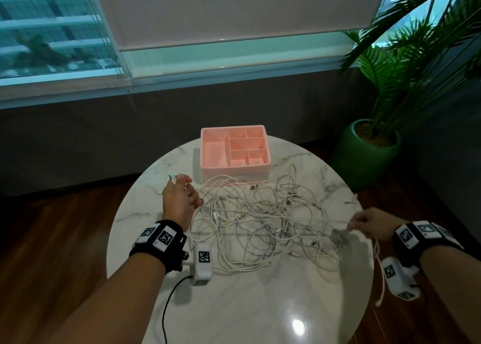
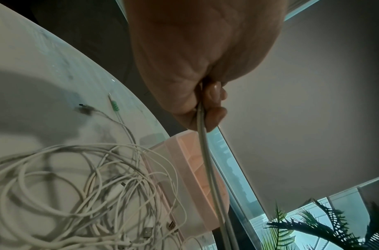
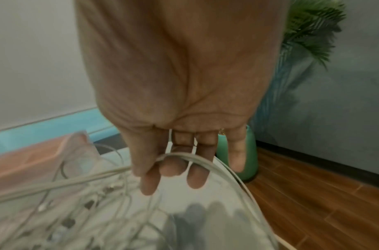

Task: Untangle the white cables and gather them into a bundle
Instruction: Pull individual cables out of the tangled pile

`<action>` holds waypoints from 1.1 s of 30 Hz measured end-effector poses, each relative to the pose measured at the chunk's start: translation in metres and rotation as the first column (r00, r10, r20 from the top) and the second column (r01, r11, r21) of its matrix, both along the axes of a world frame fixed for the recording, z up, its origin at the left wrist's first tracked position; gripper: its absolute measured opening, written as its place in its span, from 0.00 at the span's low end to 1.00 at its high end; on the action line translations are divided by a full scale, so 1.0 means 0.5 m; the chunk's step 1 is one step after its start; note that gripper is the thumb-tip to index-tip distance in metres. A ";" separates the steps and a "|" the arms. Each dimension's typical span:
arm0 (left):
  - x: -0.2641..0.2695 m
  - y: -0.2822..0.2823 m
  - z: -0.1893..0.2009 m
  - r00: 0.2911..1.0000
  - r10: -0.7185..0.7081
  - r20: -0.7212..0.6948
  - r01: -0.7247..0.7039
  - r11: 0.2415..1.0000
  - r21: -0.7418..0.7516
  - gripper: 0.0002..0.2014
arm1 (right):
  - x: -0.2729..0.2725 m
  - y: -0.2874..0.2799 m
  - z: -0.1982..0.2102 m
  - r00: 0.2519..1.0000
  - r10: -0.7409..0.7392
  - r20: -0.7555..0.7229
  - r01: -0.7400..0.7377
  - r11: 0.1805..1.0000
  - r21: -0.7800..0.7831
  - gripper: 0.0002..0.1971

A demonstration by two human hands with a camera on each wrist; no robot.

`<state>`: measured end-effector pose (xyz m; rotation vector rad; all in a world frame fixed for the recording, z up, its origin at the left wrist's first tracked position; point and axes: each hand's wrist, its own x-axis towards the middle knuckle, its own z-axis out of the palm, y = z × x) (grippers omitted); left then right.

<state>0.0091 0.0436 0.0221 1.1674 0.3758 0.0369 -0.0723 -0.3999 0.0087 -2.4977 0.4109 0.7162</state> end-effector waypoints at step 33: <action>0.000 -0.047 -0.013 0.996 -0.063 0.069 0.061 0.998 0.032 0.17 | 0.112 0.051 -0.051 0.994 -0.007 0.109 0.037 0.961 -0.275 0.19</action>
